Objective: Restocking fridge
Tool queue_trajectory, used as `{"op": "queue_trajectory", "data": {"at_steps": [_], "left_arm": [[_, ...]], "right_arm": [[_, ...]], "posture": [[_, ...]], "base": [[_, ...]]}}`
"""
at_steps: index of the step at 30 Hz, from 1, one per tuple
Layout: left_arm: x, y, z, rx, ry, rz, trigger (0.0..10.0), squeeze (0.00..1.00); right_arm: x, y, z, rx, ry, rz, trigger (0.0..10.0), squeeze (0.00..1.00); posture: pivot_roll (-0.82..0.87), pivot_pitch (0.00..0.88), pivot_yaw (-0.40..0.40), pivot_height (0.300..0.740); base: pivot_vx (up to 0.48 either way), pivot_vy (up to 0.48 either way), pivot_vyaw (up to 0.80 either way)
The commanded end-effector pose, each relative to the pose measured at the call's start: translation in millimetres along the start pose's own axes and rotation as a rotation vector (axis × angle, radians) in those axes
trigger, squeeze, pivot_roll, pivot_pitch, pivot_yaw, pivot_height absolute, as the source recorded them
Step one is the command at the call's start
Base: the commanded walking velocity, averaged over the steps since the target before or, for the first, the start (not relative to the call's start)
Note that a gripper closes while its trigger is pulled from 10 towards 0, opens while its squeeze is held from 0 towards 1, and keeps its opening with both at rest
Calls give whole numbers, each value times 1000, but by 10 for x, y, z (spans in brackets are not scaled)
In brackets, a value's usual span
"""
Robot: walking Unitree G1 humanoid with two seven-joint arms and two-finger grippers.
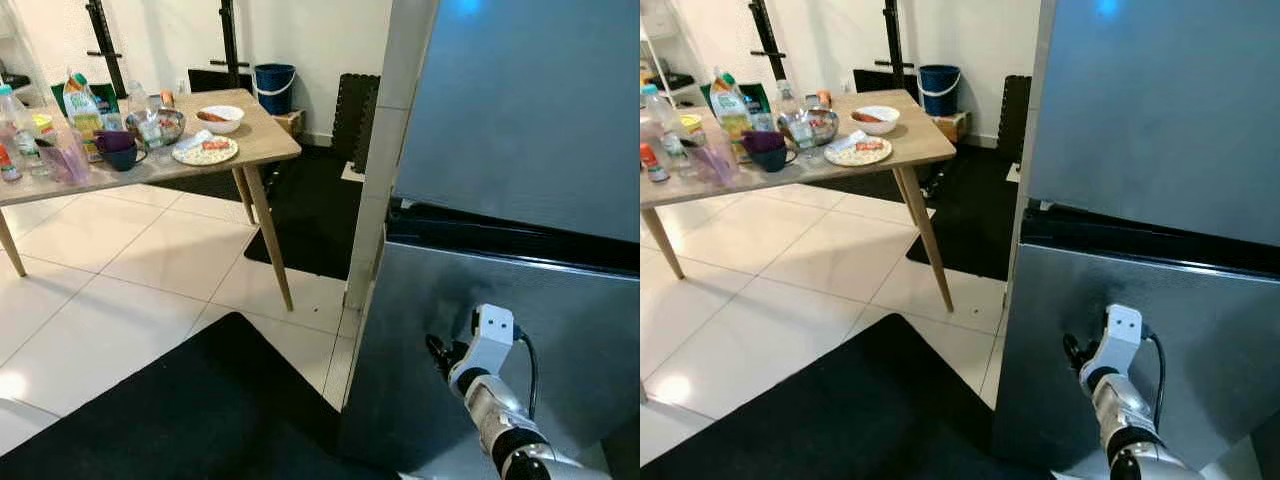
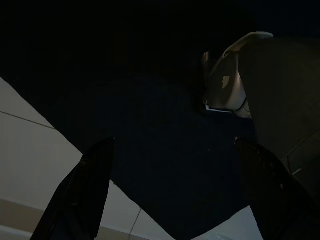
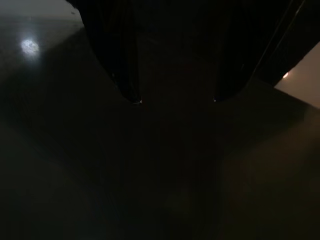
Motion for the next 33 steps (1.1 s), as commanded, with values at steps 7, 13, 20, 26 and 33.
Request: {"op": "queue_trajectory", "data": {"at_steps": [7,13,20,26,33], "left_arm": [[0,-78,-73,9,-19,18,10000,0],[6,-100,-62,8,-16,22,10000,0],[6,-93,-54,9,-14,19,10000,0],[3,-76,-54,8,-16,16,10000,0],[-7,-48,-90,0,-29,13,10000,0]], "right_arm": [[-113,338,158,13,31,-92,10000,0],[-166,539,255,25,42,-144,10000,0],[-173,543,252,52,13,-139,10000,0],[-126,243,210,88,35,-30,10000,0],[121,-432,-40,183,8,199,10000,0]], "posture": [[-21,4,-42,740],[-19,5,-42,740],[-12,2,-45,740],[-23,0,-41,740],[-39,0,-37,740]], "base": [[0,0,0],[0,0,0],[0,0,0],[0,0,0],[0,0,0]]}}
Point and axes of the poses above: a point about 5 cm out from each wrist's last joint towards the gripper, its own x axis pointing back from the gripper into the wrist, its own y axis along the axis of the wrist's last joint, z = x × y, the point moved 1 cm from there along -x, pointing out of the wrist towards the gripper, and after that the axes turned 8 degrees about -x, right-handed, at the moved point
